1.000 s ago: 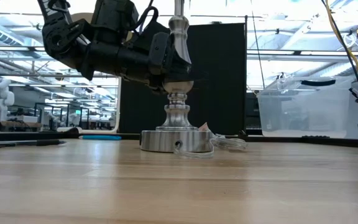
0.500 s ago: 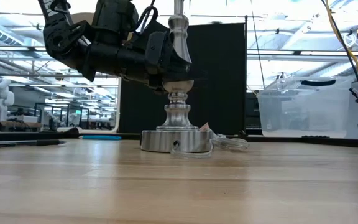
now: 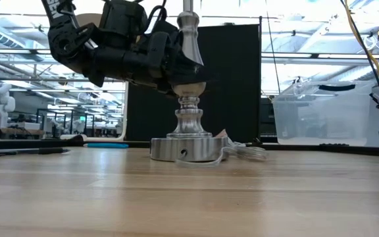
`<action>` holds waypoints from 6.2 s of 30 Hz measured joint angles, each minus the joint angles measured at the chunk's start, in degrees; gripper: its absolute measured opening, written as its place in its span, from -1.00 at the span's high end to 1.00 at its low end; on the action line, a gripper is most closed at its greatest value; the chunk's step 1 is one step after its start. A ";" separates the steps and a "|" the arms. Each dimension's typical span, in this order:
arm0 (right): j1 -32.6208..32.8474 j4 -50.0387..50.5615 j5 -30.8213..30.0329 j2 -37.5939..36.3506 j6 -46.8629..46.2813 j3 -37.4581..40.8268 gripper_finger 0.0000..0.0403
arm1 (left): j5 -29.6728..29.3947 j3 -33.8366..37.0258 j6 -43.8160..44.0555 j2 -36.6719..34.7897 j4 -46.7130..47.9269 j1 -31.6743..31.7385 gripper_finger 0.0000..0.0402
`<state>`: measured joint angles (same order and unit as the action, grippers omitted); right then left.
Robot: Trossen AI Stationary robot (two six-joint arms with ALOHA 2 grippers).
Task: Screw lightbulb
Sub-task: Remove the lightbulb from the lamp
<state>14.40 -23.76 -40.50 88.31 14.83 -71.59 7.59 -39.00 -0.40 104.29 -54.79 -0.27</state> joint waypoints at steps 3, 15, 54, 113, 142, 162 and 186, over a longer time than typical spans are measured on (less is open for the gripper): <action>-1.44 1.91 5.24 -0.67 0.14 -0.01 0.22 | 3.30 0.04 -0.54 0.00 -0.08 0.04 -0.28; -7.90 11.01 26.68 -4.67 -1.97 -0.01 0.22 | 14.67 -0.07 -0.59 0.00 1.95 1.09 -0.28; 5.34 37.64 5.78 -18.51 -9.79 0.77 -0.56 | 11.43 0.04 0.00 -0.02 4.75 2.01 -0.28; 10.30 -55.87 -38.41 25.31 37.07 -12.58 -0.56 | -0.83 0.02 2.85 0.00 4.01 1.97 -0.28; 6.33 -54.12 -35.28 21.71 41.18 -12.57 0.00 | -0.78 -0.07 3.24 0.00 3.72 1.97 -0.28; 7.18 -41.06 -33.11 19.16 35.63 -12.46 0.17 | -0.39 0.04 2.53 0.00 3.77 1.91 -0.28; 6.98 -34.23 -33.17 18.06 33.67 -12.52 0.06 | 3.37 -0.09 1.08 0.00 4.73 1.05 -0.28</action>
<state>21.39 -57.99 -73.68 106.37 48.50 -84.11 10.96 -39.09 0.69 104.29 -50.06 0.78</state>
